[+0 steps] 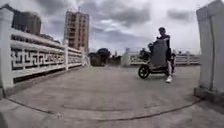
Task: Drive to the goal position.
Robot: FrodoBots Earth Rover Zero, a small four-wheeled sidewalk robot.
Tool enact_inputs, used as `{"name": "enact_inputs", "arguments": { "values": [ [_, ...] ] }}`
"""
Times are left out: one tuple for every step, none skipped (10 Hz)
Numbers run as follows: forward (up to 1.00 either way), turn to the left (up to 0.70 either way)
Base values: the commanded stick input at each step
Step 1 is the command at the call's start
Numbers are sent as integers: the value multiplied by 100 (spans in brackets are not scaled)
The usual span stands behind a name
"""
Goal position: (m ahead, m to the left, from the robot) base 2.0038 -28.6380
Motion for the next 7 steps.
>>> {"name": "enact_inputs", "arguments": {
  "values": [
    [70, -14],
    [70, -14],
    [70, -14],
    [70, -14],
    [70, -14],
    [70, -14],
    [70, -14]
  ]
}}
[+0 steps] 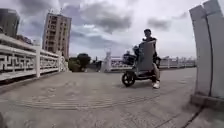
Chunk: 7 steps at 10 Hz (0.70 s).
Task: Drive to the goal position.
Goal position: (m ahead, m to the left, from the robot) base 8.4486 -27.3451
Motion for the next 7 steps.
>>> {"name": "enact_inputs", "arguments": {
  "values": [
    [70, -14],
    [70, -14],
    [70, -14],
    [70, -14],
    [70, -14],
    [70, -14],
    [70, -14]
  ]
}}
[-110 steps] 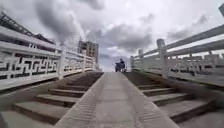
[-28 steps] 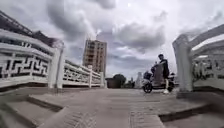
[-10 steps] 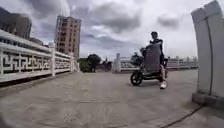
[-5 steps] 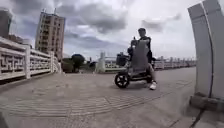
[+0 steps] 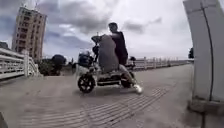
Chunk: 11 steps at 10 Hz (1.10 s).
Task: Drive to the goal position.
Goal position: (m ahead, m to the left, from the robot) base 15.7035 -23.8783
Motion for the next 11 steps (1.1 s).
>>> {"name": "enact_inputs", "arguments": {
  "values": [
    [70, -6],
    [70, -6],
    [70, -6],
    [70, -3],
    [70, 0],
    [70, 0],
    [70, 0],
    [70, 0],
    [70, 0],
    [70, 0],
    [70, 0]
  ]
}}
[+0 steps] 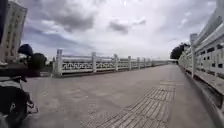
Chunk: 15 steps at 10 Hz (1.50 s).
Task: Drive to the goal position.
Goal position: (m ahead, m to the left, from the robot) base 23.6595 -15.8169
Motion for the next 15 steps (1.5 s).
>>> {"name": "enact_inputs", "arguments": {
  "values": [
    [70, 0],
    [70, 0],
    [70, 0],
    [70, 0],
    [70, 0],
    [70, 0],
    [70, 0],
    [70, 0],
    [70, 0],
    [70, -2],
    [70, -5],
    [70, -14],
    [70, -14],
    [70, -14],
    [70, -14]
  ]
}}
